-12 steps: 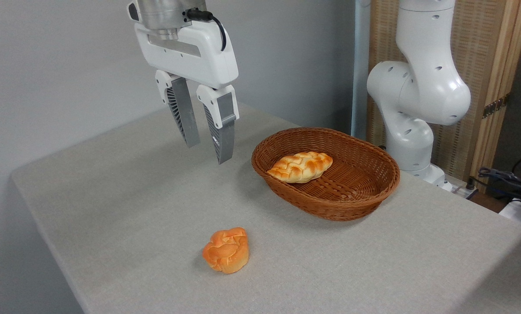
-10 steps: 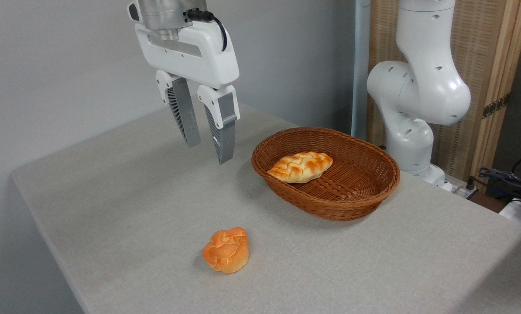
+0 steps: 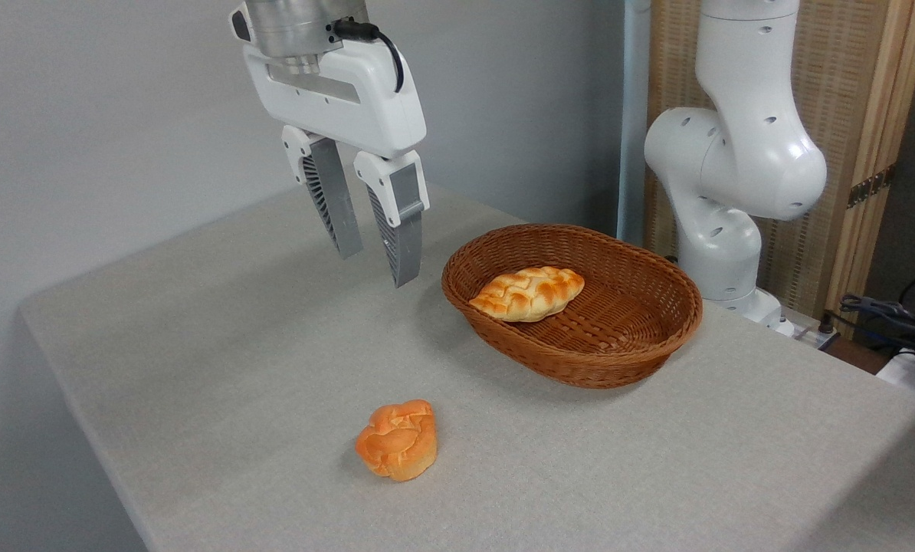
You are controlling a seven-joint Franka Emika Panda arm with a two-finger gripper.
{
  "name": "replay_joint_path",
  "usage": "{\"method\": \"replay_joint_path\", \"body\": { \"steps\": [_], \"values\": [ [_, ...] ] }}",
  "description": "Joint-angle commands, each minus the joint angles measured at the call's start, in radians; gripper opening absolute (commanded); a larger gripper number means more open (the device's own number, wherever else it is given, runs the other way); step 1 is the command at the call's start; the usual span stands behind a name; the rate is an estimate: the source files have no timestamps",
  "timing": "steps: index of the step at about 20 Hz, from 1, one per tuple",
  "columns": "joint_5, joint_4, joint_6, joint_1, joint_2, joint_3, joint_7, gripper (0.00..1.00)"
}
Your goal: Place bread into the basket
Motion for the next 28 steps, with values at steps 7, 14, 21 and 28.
{"method": "replay_joint_path", "body": {
  "steps": [7, 14, 21, 28],
  "values": [
    [-0.018, 0.020, -0.028, -0.001, 0.003, 0.012, 0.021, 1.00],
    [-0.018, 0.020, -0.028, -0.001, 0.003, 0.011, 0.021, 1.00],
    [-0.018, 0.020, -0.028, -0.001, 0.003, 0.012, 0.021, 1.00],
    [-0.017, 0.020, -0.014, -0.001, 0.005, 0.012, 0.016, 1.00]
  ]
}}
